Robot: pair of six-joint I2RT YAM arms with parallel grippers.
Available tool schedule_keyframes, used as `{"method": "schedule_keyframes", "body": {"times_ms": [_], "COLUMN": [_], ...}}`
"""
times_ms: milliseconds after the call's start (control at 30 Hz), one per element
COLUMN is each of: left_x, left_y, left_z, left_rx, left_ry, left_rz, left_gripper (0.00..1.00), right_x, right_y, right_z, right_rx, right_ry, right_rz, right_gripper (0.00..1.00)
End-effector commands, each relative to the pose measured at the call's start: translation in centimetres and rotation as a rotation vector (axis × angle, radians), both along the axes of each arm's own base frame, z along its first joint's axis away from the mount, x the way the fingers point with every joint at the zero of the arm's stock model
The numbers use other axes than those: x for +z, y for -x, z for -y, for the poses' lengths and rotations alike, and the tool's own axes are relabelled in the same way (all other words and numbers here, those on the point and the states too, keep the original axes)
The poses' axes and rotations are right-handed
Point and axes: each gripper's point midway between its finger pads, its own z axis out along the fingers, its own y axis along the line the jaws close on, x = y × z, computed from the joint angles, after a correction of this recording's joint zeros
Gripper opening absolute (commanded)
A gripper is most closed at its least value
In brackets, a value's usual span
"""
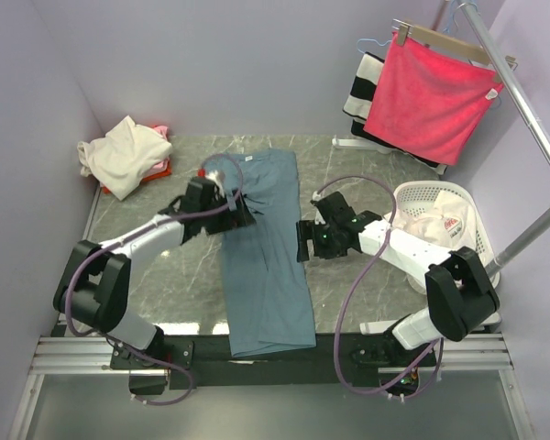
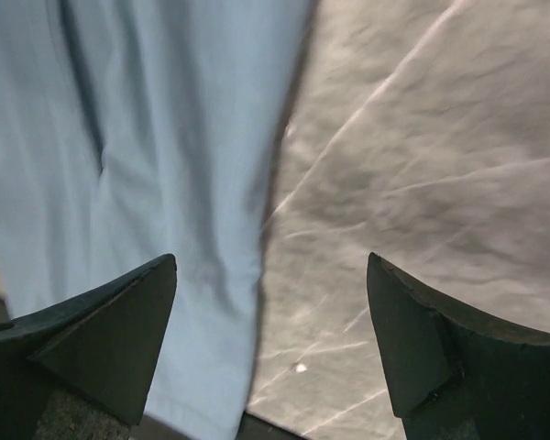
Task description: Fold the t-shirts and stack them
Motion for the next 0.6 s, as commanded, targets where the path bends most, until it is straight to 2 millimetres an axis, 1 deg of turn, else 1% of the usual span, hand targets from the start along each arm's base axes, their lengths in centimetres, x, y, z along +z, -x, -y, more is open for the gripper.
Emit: {"method": "schedule_keyframes", "body": {"times_ms": [0,100,167,200,233,300,333,367,400,433,467,533,567], "left_x": [-0.7,-0.3,-0.5,-0.3,-0.6,-1.8,-2.5,-3.3,-3.7,-4.1,-4.8,-5.6,-6.2], "left_y": [4.5,5.5,5.6,5.2,5.1,5.2,5.3,5.5,5.5,5.6,6.0,6.4,6.9], "left_z": [3.6,4.8,5.3,5.6,5.6,5.4,5.2,4.9,4.6,4.4,4.2,3.9,3.6], "left_rx": [-0.094,-0.116,-0.118,-0.119,-0.114,-0.103,-0.095,-0.082,-0.071,-0.065,-0.063,-0.053,-0.048], "left_ry": [0.111,0.111,0.105,0.114,0.108,0.09,0.077,0.062,0.053,0.043,0.032,0.021,0.016], "left_rz": [-0.046,-0.027,-0.034,-0.017,-0.025,-0.046,-0.062,-0.077,-0.086,-0.096,-0.112,-0.131,-0.149], "left_gripper": [0.99,0.99,0.99,1.0,0.99,0.99,0.99,0.99,1.0,0.99,0.99,0.99,0.99], "right_x": [3.0,3.4,3.2,3.2,3.1,2.4,1.2,1.1,0.5,-0.7,-1.4,-3.3,-4.0], "right_y": [0.3,0.3,0.3,0.4,0.6,0.2,0.3,0.0,-0.3,-0.4,-0.6,-0.7,-0.5], "right_z": [-3.4,-4.9,-6.0,-6.9,-7.5,-8.5,-8.9,-9.2,-9.2,-9.0,-8.7,-7.4,-6.8], "right_rx": [0.081,0.113,0.141,0.167,0.187,0.206,0.209,0.21,0.201,0.184,0.168,0.12,0.1], "right_ry": [-0.178,-0.208,-0.226,-0.247,-0.251,-0.241,-0.223,-0.219,-0.204,-0.18,-0.153,-0.078,-0.047], "right_rz": [0.036,0.044,0.034,0.026,0.02,0.008,-0.014,-0.016,-0.019,-0.039,-0.047,-0.07,-0.079], "right_gripper": [0.9,0.9,0.9,0.9,0.9,0.9,0.89,0.89,0.9,0.9,0.89,0.89,0.9]}}
